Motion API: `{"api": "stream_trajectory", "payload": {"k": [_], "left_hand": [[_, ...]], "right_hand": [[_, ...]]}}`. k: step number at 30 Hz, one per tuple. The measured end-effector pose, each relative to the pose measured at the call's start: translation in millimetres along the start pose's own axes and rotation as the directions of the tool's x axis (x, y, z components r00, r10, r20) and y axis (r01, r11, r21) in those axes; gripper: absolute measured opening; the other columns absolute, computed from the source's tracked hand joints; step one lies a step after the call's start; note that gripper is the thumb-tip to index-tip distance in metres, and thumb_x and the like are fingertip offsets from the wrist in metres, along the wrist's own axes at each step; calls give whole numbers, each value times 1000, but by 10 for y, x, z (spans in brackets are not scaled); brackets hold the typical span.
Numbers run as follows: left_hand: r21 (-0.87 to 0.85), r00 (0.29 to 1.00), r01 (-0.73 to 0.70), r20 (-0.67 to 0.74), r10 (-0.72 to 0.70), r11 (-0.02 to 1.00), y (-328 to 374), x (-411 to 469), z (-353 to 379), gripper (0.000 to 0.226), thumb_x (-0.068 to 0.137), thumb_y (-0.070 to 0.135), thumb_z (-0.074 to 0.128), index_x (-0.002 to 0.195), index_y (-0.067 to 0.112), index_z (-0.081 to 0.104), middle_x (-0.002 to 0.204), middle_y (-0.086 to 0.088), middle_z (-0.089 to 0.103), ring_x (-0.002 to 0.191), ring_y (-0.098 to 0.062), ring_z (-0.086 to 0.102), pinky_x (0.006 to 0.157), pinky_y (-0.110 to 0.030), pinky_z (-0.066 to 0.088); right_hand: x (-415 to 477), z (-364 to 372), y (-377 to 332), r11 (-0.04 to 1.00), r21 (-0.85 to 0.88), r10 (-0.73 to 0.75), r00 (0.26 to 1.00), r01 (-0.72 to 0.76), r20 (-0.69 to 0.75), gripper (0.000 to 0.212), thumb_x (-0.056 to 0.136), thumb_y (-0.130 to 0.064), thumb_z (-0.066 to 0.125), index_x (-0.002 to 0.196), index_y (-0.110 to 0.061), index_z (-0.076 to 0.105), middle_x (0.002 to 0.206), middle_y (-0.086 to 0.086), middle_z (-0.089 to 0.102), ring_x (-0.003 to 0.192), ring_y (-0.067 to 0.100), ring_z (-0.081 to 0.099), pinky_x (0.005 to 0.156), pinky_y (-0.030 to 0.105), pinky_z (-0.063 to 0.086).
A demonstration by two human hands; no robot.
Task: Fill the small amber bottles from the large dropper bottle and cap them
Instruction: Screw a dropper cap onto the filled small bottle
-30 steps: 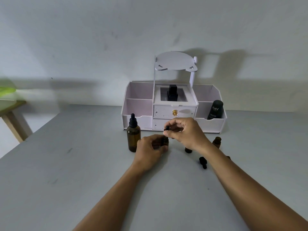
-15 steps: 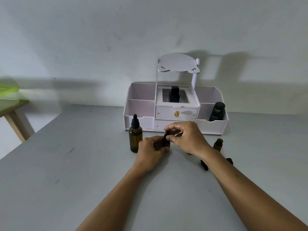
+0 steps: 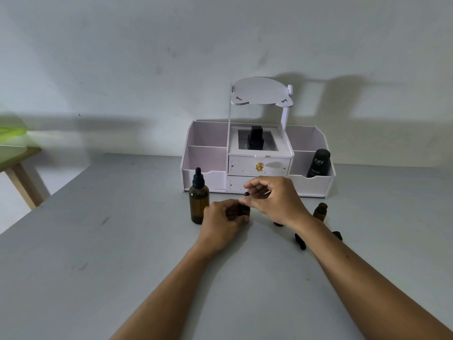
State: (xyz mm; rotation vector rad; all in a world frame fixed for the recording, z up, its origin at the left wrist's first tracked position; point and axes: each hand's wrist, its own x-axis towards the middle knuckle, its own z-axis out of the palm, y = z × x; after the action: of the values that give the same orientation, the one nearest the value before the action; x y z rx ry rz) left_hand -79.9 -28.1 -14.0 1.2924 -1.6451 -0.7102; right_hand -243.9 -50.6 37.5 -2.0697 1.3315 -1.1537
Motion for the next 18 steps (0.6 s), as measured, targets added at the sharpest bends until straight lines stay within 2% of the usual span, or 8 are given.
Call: {"api": "stream_trajectory", "payload": {"k": [2,4,7,10,14,18], "left_hand": [[3,1000,3,4,-3,1000,4,-4,3,36,82,14,78,117,19,73,102,9,76,88,8,69,90,-9,51],[4,1000,7,5,-7,1000,7,-12,5,37,82,13,78,119,18,72,104,8,76,85,11,67,86,-4,48],[16,1000,0,-2,0,1000,13,-14,5,37,83,13,77,119,19,72,104,7,76,86,8,68,85,-2,47],[26,1000,-7,2,7,1000,26,-16,1,36,83,13,77,119,19,72,105,7,76,92,1,70,88,-6,49],[3,1000,13,-4,-13,1000,29,-19,-2,37,82,12,77,118,18,73,100,9,76,86,8,68,87,-6,50],[0,1000,7,-4,-7,1000,27,-21,3,35,81,10,77,115,19,74,92,15,73,82,15,66,83,-3,48]], "right_hand": [[-7,2,-1,1000,16,-2,1000,2,21,25,76,-14,84,99,-18,78,88,-6,76,80,4,71,76,13,55],[-15,15,3,1000,-9,-2,1000,3,26,20,78,-9,81,95,-18,79,85,-7,76,78,4,71,76,15,56],[-3,13,16,1000,-24,10,1000,-10,3,19,73,-17,88,90,-19,79,79,-6,75,71,3,68,70,13,54],[8,-10,9,1000,3,8,1000,-8,-7,29,70,-24,90,96,-18,78,82,-5,74,73,4,69,71,12,55],[2,7,9,1000,-1,16,1000,-16,22,19,77,-11,83,94,-18,79,83,-8,76,74,2,70,73,13,55],[11,17,23,1000,-6,21,1000,-21,-9,20,70,-19,89,86,-16,78,75,-4,74,66,3,66,66,12,53]]}}
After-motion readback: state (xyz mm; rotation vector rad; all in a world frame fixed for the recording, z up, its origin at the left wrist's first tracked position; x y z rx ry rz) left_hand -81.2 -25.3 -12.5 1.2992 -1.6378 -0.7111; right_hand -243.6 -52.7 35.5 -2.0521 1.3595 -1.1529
